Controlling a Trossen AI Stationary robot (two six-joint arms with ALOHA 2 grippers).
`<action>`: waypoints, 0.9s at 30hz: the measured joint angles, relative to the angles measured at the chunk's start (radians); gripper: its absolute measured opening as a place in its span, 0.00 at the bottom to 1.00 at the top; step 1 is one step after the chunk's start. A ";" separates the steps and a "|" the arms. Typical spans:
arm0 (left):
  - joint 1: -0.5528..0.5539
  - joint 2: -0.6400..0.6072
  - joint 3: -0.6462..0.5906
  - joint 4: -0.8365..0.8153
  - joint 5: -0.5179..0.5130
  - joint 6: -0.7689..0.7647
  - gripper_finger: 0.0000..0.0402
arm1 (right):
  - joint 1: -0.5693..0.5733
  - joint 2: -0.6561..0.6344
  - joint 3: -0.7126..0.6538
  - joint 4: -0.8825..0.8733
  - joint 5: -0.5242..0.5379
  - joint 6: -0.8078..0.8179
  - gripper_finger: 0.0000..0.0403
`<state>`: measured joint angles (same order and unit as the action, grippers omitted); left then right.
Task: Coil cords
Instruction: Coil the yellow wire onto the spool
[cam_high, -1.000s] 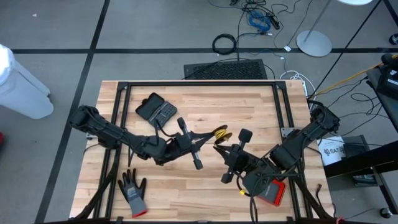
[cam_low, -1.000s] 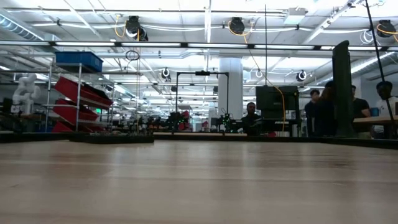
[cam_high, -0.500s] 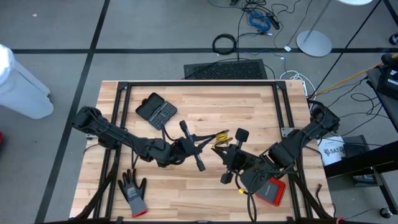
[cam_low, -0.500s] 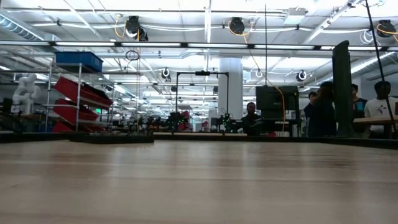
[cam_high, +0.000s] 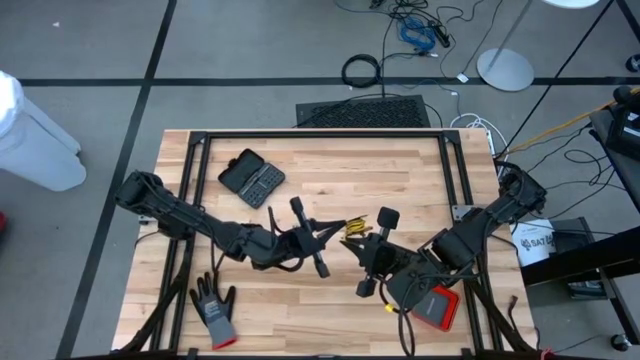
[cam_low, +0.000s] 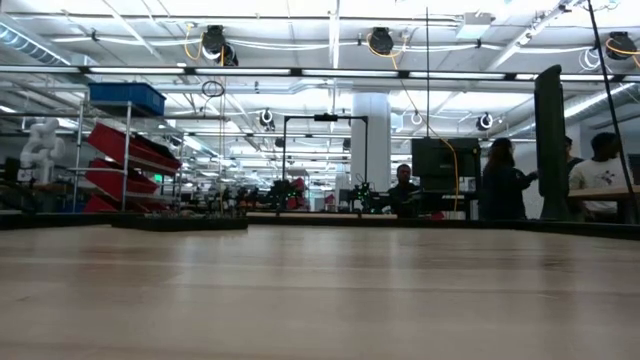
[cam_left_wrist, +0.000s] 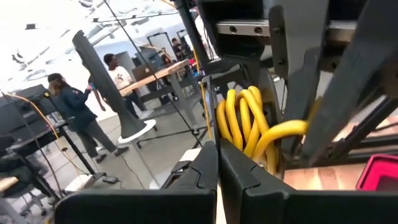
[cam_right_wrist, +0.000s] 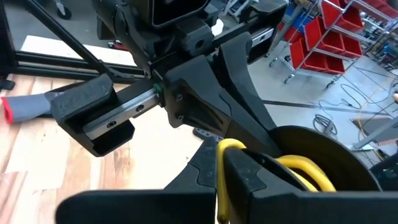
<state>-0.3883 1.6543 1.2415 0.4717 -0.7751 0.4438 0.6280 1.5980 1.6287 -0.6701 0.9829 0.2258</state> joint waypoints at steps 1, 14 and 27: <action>-0.001 0.000 0.000 -0.007 -0.005 0.010 0.00 | 0.000 -0.001 0.000 -0.001 -0.002 0.000 0.00; -0.021 -0.001 -0.001 -0.086 -0.046 0.111 0.00 | -0.001 -0.040 0.000 -0.055 -0.098 0.044 0.00; -0.078 -0.005 -0.001 -0.093 -0.106 0.280 0.00 | 0.008 -0.078 0.000 -0.078 -0.104 0.046 0.00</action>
<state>-0.4668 1.6489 1.2407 0.3786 -0.8814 0.7234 0.6364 1.5197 1.6287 -0.7478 0.8787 0.2714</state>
